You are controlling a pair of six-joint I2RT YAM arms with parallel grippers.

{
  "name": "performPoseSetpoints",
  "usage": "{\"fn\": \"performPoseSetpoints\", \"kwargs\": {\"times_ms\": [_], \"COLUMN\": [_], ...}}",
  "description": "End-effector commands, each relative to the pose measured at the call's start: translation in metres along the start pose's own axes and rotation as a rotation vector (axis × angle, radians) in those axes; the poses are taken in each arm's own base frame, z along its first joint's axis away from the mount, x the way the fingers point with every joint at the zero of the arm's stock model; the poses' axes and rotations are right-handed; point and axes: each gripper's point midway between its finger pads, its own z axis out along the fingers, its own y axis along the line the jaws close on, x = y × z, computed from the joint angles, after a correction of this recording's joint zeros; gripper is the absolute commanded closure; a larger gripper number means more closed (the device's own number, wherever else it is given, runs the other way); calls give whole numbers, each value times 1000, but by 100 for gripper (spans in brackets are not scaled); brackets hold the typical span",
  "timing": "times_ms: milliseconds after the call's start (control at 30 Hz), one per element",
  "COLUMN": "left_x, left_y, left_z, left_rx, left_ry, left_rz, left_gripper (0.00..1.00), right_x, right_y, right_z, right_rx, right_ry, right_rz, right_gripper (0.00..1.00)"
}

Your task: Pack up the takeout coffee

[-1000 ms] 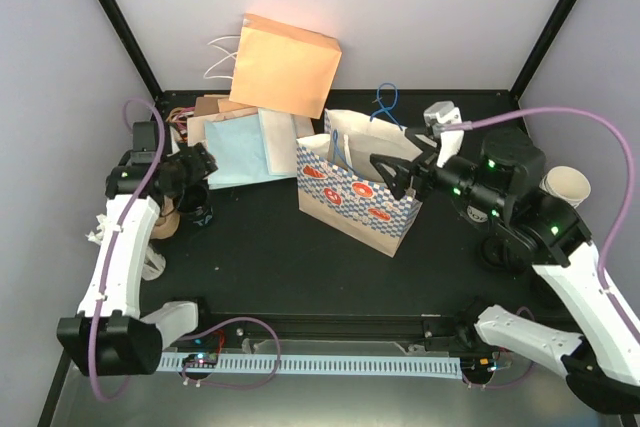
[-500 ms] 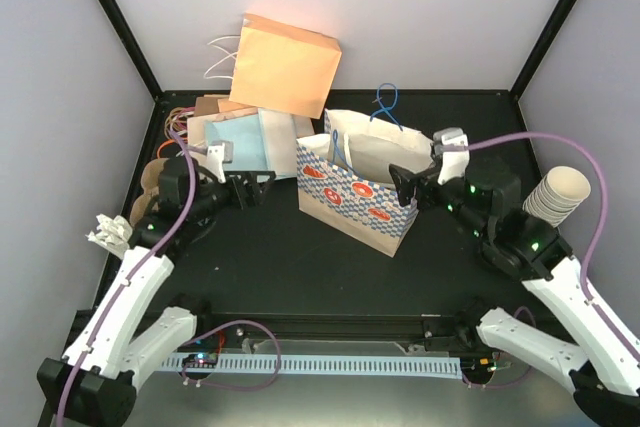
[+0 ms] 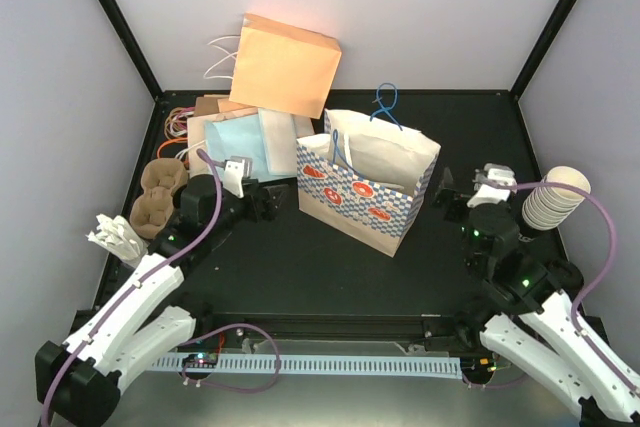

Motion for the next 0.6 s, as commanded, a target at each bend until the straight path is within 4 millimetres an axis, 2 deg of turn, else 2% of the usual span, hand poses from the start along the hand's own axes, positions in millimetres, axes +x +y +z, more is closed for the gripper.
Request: {"fn": "performPoseSetpoints", "kwargs": {"times_ms": [0, 67, 133, 300, 333, 433, 567], "left_x": [-21, -26, -30, -30, -31, -34, -32], "left_y": [23, 31, 40, 62, 66, 80, 102], "left_z": [-7, -11, -15, -11, -10, -4, 4], "left_rx": [-157, -209, -265, -358, -377, -448, -523], "left_ry": [-93, -121, -150, -201, -202, -203, -200], "left_rz": [103, 124, 146, 185, 196, 250, 275], "left_gripper": [1, 1, 1, 1, 1, 1, 1], "right_x": [-34, -35, -27, 7, 6, 21, 38], "right_y": [-39, -45, -45, -29, -24, -18, -24], "right_z": [-19, -22, -16, 6, 9, 25, 49], "right_rx": [146, 172, 193, 129, 98, 63, 76], "right_ry": [-183, -197, -177, -140, -172, -171, -127], "right_rz": [145, 138, 94, 35, 57, 50, 60], "right_gripper": [0, 0, 0, 0, 0, 1, 0]}}
